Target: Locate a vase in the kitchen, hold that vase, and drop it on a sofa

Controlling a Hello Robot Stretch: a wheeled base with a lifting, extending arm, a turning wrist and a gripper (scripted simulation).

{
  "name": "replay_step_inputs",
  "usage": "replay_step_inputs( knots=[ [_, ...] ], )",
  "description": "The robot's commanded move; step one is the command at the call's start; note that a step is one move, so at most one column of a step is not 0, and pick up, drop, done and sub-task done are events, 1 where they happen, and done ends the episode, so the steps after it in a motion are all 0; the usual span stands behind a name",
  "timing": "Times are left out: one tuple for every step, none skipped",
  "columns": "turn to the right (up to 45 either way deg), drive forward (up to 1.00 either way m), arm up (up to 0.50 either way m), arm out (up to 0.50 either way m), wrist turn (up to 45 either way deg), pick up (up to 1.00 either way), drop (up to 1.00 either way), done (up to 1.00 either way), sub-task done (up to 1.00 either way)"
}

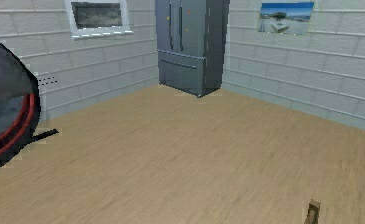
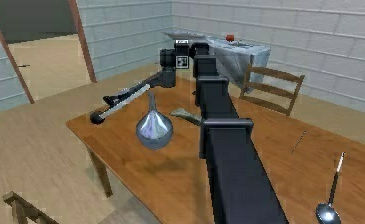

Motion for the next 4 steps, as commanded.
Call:
replay_step_inputs(
  knots=[
    [0.0, 0.00, 0.00, 0.00, 45.0, 0.00, 0.00, 0.00, 0.00],
    [0.0, 0.00, 0.00, 0.00, 24.0, 0.00, 0.00, 0.00, 0.00],
    [0.0, 0.00, -0.28, 0.00, 0.0, 0.00, 0.00, 0.00, 0.00],
    [0.0, 0.00, 0.00, 0.00, 0.0, 1.00, 0.00, 0.00, 0.00]
  ],
)
